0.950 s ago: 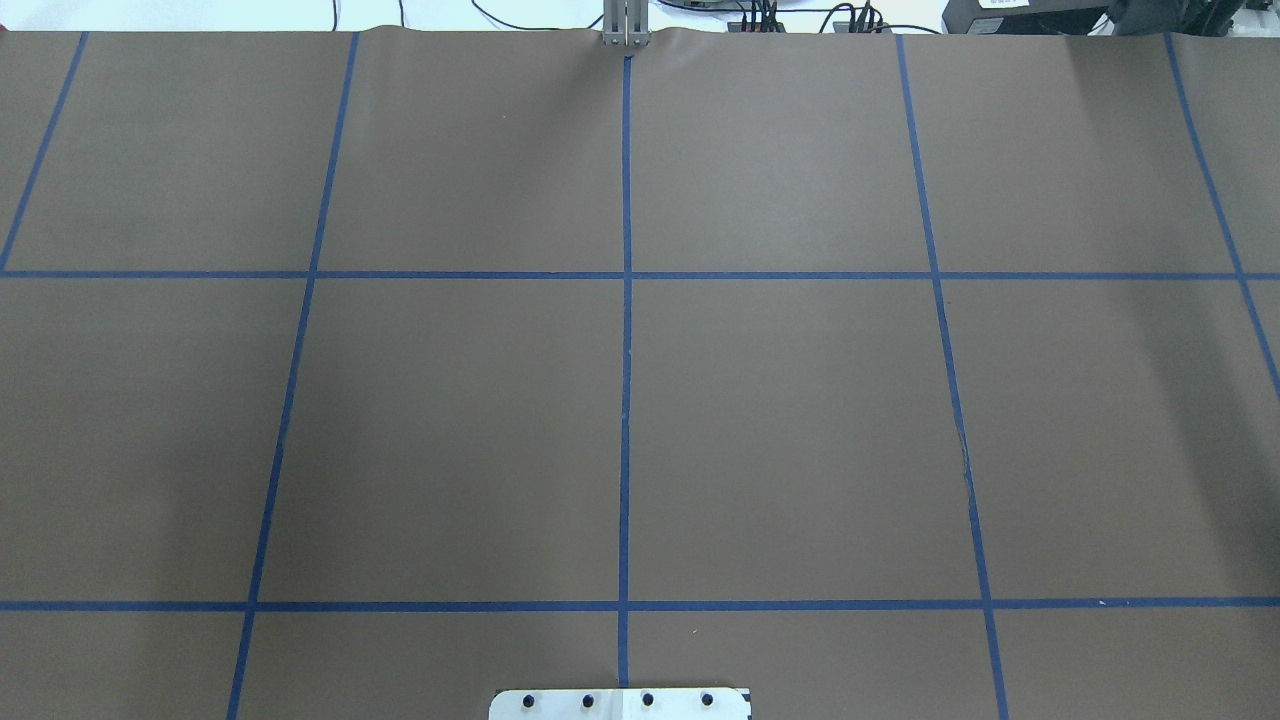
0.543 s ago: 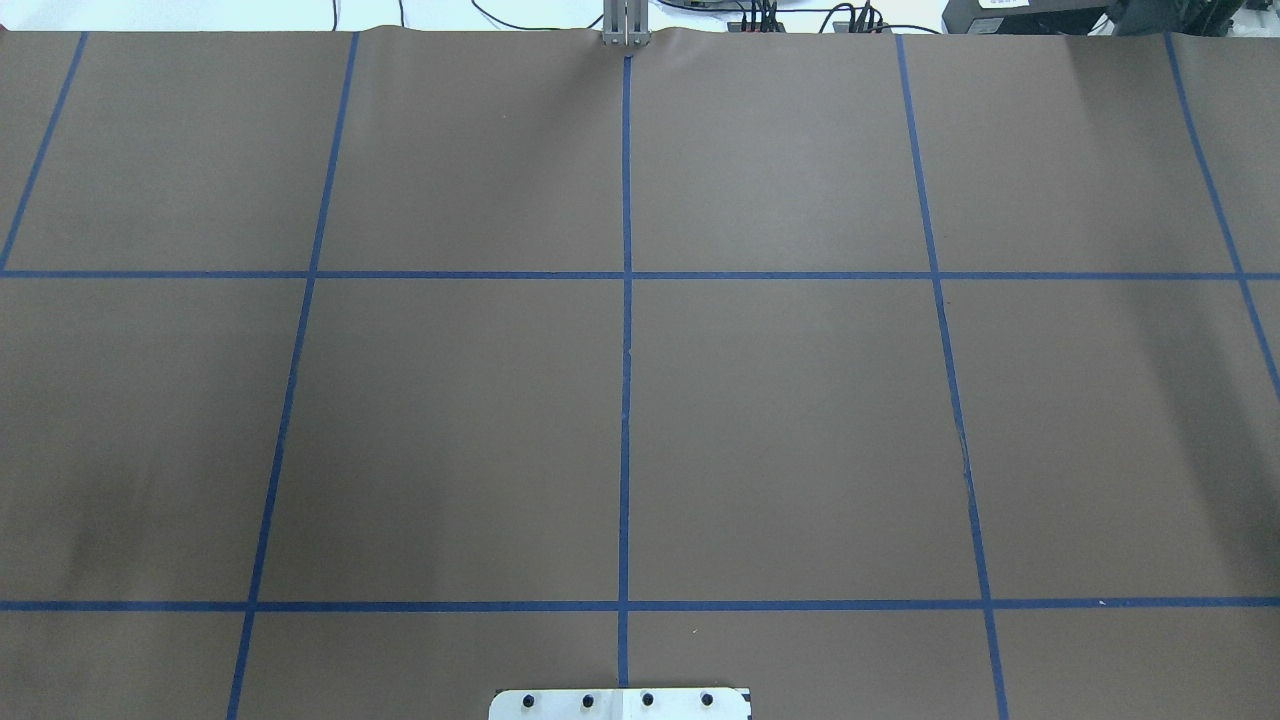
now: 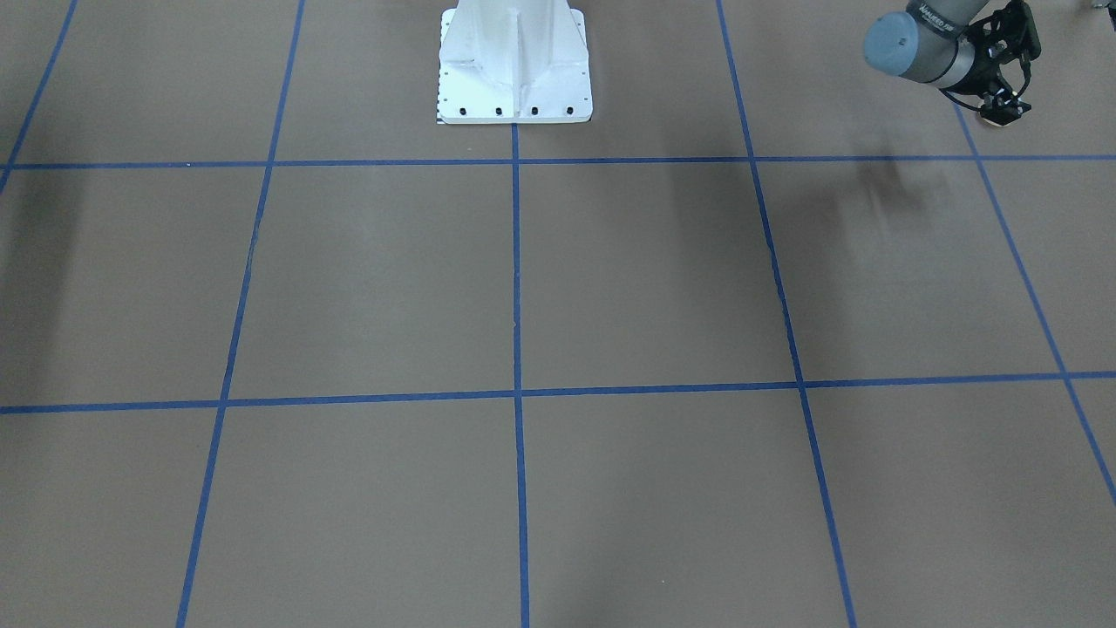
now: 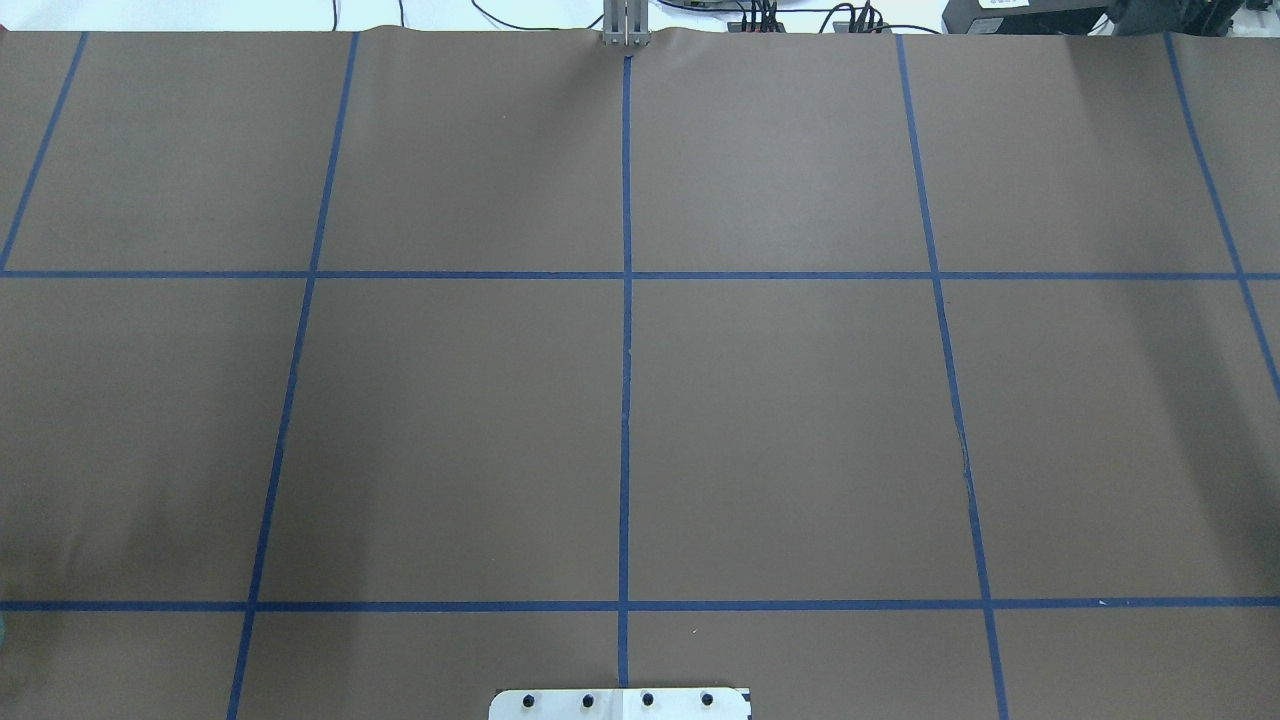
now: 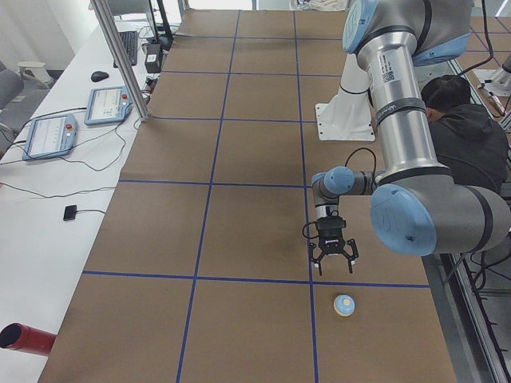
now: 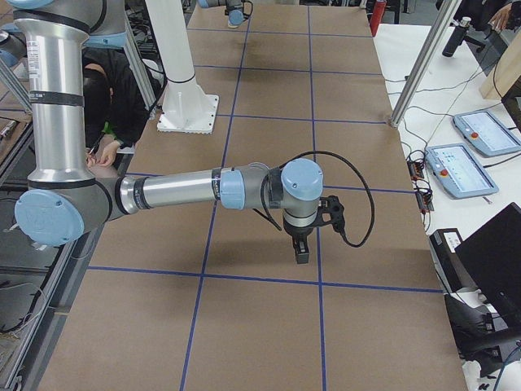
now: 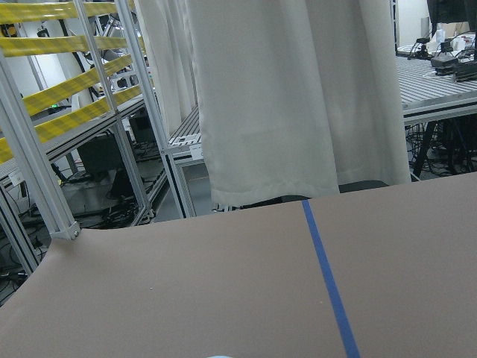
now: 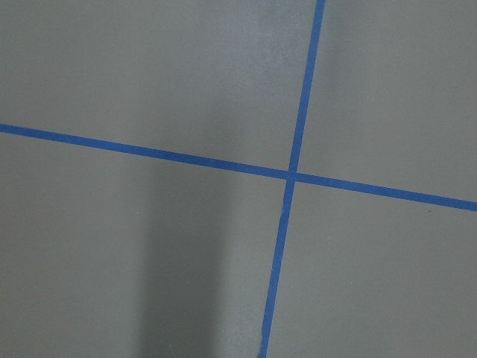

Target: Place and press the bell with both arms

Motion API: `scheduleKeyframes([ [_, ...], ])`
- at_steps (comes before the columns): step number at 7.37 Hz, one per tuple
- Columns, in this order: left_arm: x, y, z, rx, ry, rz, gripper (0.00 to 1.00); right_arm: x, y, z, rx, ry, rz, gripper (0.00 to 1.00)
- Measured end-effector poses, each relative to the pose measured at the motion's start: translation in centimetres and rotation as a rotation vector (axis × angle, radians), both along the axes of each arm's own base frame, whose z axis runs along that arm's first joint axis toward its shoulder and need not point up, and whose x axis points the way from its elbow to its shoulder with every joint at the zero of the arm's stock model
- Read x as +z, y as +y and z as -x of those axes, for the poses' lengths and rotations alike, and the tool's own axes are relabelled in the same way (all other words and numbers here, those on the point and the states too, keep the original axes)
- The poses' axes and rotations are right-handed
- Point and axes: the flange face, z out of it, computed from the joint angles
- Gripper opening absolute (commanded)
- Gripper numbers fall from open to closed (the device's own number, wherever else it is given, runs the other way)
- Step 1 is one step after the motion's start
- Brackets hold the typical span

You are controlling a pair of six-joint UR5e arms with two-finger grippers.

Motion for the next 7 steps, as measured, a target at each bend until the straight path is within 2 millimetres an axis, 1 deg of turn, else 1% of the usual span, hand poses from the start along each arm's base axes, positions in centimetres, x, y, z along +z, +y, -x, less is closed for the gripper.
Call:
scheduleKeyframes([
  [2, 2.4, 1.7, -1.2, -0.033, 0.011, -0.027, 1.0, -0.4, -0.2, 0.0, 0.0, 0.0, -0.009, 1.0],
  [3, 3.7, 2.2, -1.5, -0.037, 0.014, -0.038, 1.0, -0.6, -0.2, 0.0, 0.0, 0.0, -0.012, 1.0],
  [6, 7.4, 2.8, -1.3, -0.039, 0.012, -0.057, 1.0, -0.7, -0.2, 0.0, 0.0, 0.001, -0.015, 1.0],
  [7, 8.0, 3.2, -1.3, -0.034, 0.009, -0.061, 1.0, -0.7, -0.1, 0.0, 0.0, 0.001, -0.015, 1.0],
])
